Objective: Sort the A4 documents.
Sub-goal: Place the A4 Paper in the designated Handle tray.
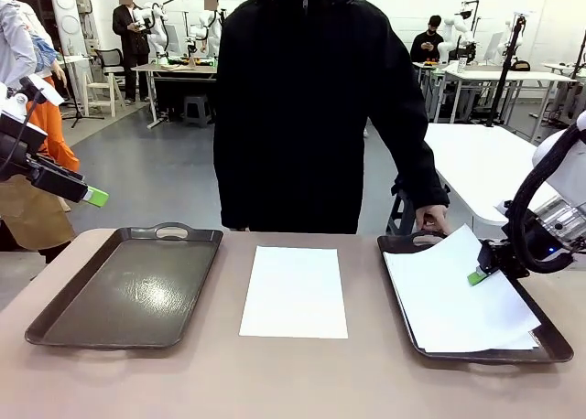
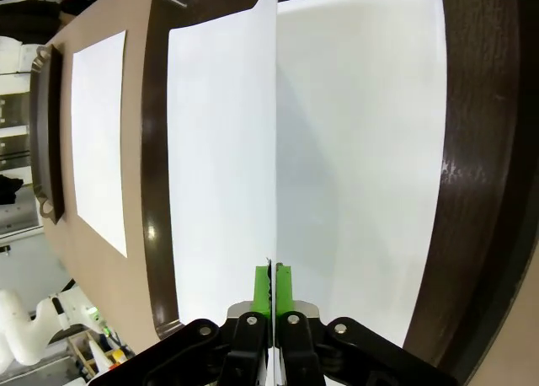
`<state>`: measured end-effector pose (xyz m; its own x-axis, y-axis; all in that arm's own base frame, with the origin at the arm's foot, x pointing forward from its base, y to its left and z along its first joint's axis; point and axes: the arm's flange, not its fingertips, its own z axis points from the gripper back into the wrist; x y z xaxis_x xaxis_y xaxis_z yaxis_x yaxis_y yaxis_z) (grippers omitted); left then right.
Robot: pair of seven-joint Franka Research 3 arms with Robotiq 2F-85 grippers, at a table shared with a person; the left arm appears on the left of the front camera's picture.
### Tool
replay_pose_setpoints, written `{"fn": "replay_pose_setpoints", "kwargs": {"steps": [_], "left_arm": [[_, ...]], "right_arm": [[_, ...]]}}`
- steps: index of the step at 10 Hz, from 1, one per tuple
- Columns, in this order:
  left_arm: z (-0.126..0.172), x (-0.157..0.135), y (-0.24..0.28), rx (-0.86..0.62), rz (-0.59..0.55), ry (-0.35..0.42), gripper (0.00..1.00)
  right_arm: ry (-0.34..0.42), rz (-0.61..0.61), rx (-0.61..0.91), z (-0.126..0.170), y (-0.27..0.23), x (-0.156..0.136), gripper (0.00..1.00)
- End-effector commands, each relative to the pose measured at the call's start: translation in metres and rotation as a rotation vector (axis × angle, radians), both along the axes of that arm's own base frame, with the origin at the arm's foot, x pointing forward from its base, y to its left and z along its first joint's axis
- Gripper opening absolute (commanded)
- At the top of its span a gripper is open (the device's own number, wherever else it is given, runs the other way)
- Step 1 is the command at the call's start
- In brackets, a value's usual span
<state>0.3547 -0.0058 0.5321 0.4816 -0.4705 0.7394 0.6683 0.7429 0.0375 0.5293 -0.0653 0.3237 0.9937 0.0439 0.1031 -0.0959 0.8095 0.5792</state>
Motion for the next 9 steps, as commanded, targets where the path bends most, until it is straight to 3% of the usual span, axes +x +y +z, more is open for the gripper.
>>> {"fn": "replay_pose_setpoints", "kwargs": {"steps": [1,2,3,4,5,6,7,8,9], "left_arm": [[-0.001,0.001,0.001,-0.005,-0.002,0.0,1.0],[-0.001,0.001,0.001,-0.005,-0.002,0.0,1.0],[-0.001,0.001,0.001,-0.005,-0.002,0.0,1.0],[-0.001,0.001,0.001,-0.005,-0.002,0.0,1.0],[-0.001,0.001,0.001,-0.005,-0.002,0.0,1.0],[-0.001,0.001,0.001,-0.005,-0.002,0.0,1.0],[-0.001,0.001,0.001,-0.005,-0.002,0.0,1.0],[-0.001,0.001,0.001,-0.005,-0.002,0.0,1.0],[-0.001,0.001,0.001,-0.005,-0.002,0.0,1.0]], "right_arm": [[0.002,-0.023,-0.089,0.007,0.006,-0.008,0.2],[-0.029,-0.033,-0.15,0.011,0.007,-0.01,0.35],[-0.067,-0.054,-0.203,0.017,0.009,-0.011,0.38],[-0.088,-0.07,-0.252,0.021,0.01,-0.011,0.53],[-0.1,-0.089,-0.319,0.024,0.009,-0.012,0.57],[-0.12,-0.111,-0.36,0.03,0.006,-0.013,0.72],[-0.147,-0.14,-0.368,0.037,0.001,-0.014,0.75],[-0.153,-0.149,-0.37,0.04,-0.001,-0.014,0.9],[-0.152,-0.147,-0.373,0.041,-0.001,-0.014,0.94]]}}
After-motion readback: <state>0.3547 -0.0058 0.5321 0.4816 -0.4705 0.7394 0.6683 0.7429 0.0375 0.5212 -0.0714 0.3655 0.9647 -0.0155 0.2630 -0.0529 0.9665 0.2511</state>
